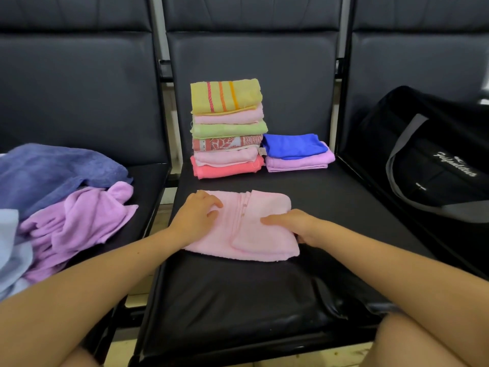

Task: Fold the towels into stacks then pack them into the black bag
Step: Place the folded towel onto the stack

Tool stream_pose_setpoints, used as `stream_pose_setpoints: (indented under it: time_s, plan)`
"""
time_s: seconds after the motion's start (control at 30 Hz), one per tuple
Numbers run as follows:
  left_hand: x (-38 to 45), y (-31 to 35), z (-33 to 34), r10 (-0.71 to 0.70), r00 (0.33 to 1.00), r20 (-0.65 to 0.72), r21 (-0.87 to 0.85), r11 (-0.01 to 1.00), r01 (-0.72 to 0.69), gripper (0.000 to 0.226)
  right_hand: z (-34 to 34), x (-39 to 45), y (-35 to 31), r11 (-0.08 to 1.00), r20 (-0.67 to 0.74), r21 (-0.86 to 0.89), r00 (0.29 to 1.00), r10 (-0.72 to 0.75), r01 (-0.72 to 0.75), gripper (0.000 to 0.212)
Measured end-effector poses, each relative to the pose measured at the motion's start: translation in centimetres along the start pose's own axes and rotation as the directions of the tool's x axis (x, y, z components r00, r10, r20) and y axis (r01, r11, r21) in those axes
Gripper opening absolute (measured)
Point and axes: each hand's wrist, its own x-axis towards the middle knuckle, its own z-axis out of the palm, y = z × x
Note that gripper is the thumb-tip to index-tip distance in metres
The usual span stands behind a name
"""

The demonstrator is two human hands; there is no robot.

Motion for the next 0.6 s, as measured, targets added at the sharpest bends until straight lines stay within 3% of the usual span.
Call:
stream_pose_setpoints:
  time_s: [0.2, 0.33, 0.47, 0.53, 0.6]
  plan:
    - [-0.2, 0.4, 0.5, 0.039, 0.998, 0.057, 0.060, 0.997, -0.042, 0.028, -0.8, -0.4, -1.5, 0.993, -0.205, 0.119, 0.979, 0.005, 0.020, 0.063]
    - [-0.4, 0.9, 1.1, 0.045, 0.999, 0.000, 0.075, 0.996, -0.045, 0.030, -1.3, -1.1, -2.8, 0.981, -0.270, -0.054, 0.943, -0.195, 0.188, 0.041]
    - [0.3, 0.6, 0.8, -0.037, 0.998, -0.041, -0.108, 0.994, 0.032, 0.024, 0.8, -3.0, -4.9, 0.910, -0.191, -0.192, 0.895, -0.403, 0.368, 0.029]
    - [0.4, 0.8, 0.3, -0.092, 0.995, -0.050, -0.301, 0.951, 0.073, 0.025, 2.3, -3.5, -5.4, 0.915, -0.095, -0.085, 0.911, -0.402, 0.395, 0.024]
    - [0.4, 1.0, -0.3, -0.154, 0.988, -0.033, -0.437, 0.891, 0.124, 0.030, 3.6, -4.1, -5.7, 0.942, 0.056, 0.052, 0.941, -0.334, 0.331, 0.021]
